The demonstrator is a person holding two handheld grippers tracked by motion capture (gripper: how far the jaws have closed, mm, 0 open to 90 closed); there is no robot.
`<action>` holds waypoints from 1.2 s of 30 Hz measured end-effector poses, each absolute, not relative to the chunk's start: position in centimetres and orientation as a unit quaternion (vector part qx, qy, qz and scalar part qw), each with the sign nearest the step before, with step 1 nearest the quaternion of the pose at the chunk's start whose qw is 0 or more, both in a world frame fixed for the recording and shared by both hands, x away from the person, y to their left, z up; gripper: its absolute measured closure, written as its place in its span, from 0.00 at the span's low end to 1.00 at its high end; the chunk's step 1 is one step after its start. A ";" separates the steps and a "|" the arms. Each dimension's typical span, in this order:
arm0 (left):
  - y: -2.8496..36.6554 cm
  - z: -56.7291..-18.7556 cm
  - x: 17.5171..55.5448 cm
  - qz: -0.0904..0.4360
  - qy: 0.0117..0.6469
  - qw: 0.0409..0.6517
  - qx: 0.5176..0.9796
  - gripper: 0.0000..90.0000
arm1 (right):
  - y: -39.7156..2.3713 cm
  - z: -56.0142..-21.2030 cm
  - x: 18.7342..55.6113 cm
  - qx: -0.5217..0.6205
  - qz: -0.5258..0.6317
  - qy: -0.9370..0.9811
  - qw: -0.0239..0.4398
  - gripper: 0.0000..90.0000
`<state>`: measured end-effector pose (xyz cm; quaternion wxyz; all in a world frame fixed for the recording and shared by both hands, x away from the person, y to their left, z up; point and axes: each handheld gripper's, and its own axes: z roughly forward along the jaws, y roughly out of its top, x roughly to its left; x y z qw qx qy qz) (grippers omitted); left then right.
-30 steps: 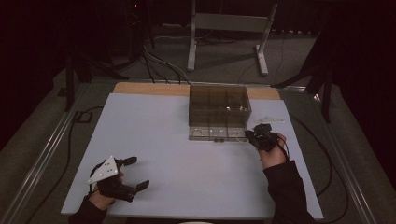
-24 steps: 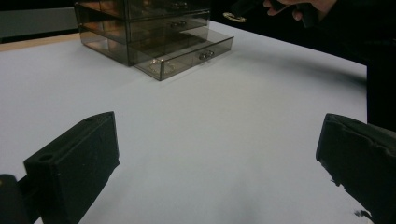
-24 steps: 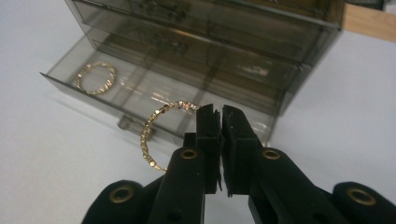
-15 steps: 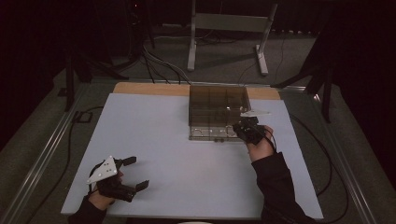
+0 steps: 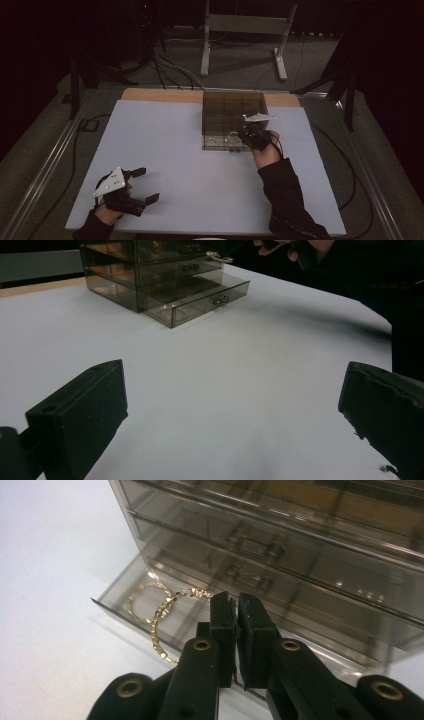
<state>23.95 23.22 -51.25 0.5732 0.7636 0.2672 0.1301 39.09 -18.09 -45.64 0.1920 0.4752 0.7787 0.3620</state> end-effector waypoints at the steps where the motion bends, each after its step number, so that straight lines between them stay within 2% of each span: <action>1: 23.2 -51.3 23.9 0.130 0.267 0.573 0.764 0.00 | -17.9 -45.6 39.2 0.475 0.364 0.778 0.190 0.96; 27: 23.3 -51.2 23.9 0.128 0.267 0.577 0.761 0.00 | -13.0 -48.7 42.0 0.479 0.350 0.787 0.172 0.95; 28: 23.3 -51.2 23.9 0.129 0.267 0.576 0.762 0.00 | -13.0 -48.8 42.1 0.481 0.351 0.786 0.168 0.94; 29: 23.4 -51.3 23.9 0.129 0.267 0.575 0.762 0.00 | -13.0 -49.0 42.3 0.484 0.353 0.784 0.163 0.87; 33: 23.4 -51.2 23.9 0.129 0.268 0.577 0.760 0.00 | -13.2 -49.5 42.4 0.488 0.360 0.782 0.148 0.76; 35: 23.4 -51.2 23.9 0.129 0.268 0.577 0.760 0.00 | -13.2 -49.4 42.3 0.485 0.368 0.781 0.142 0.76; 36: 23.3 -51.3 23.9 0.128 0.267 0.576 0.762 0.00 | -13.3 -49.2 42.1 0.481 0.372 0.781 0.143 0.65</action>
